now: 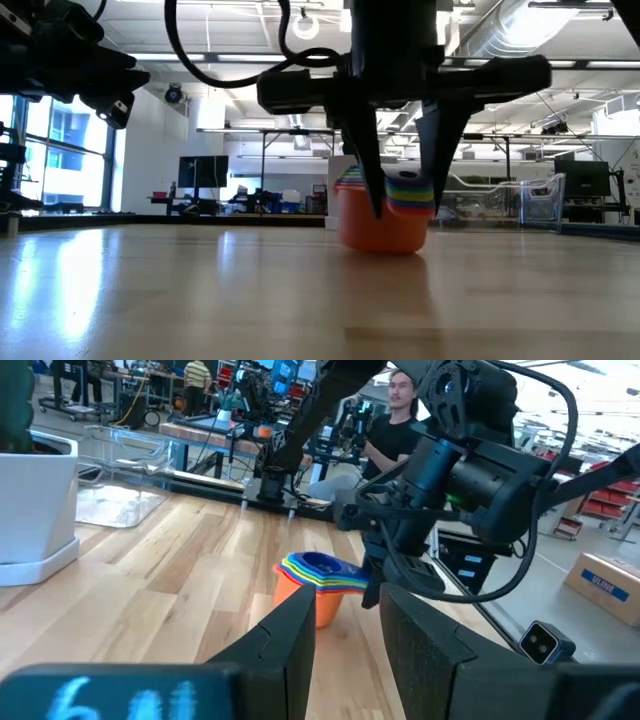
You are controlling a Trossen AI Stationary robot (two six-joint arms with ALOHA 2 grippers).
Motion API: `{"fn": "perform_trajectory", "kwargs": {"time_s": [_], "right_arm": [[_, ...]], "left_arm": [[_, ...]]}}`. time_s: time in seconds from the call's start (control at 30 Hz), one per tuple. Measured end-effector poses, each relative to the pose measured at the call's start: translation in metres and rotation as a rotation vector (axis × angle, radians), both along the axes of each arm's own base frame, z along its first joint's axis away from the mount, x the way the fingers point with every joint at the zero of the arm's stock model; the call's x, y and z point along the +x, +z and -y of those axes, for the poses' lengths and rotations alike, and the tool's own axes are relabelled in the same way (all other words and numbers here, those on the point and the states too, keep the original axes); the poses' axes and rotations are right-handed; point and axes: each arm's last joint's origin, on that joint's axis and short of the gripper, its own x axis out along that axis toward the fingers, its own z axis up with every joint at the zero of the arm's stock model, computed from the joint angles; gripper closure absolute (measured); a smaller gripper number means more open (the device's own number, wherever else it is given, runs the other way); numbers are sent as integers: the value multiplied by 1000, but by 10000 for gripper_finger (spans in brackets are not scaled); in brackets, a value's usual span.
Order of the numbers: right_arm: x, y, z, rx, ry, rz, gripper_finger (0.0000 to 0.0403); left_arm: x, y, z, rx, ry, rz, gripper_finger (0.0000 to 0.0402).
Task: Nest measuring cups in basket
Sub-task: Put the measuring cups into the transparent bin
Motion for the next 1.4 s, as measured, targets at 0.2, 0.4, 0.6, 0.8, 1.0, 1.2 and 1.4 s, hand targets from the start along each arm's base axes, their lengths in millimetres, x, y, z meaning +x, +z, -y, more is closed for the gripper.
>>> {"fn": "perform_trajectory", "kwargs": {"time_s": [0.2, 0.4, 0.6, 0.8, 1.0, 1.2, 1.4], "right_arm": [[0, 12, 19, 0, 106, -29, 281], [-7, 34, 36, -13, 175, -56, 281], [-12, 46, 42, -41, 201, -58, 281], [-18, 59, 48, -84, 230, -66, 281], [-27, 73, 54, -132, 247, -93, 281], [-45, 74, 60, -149, 259, -66, 281], [-78, 68, 69, -133, 259, 30, 281]], "left_arm": [[0, 0, 0, 0, 1, 0, 298], [0, 0, 0, 0, 1, 0, 298], [0, 0, 0, 0, 0, 0, 298], [0, 0, 0, 0, 1, 0, 298], [0, 0, 0, 0, 1, 0, 298], [0, 0, 0, 0, 1, -1, 298], [0, 0, 0, 0, 1, 0, 298]]}}
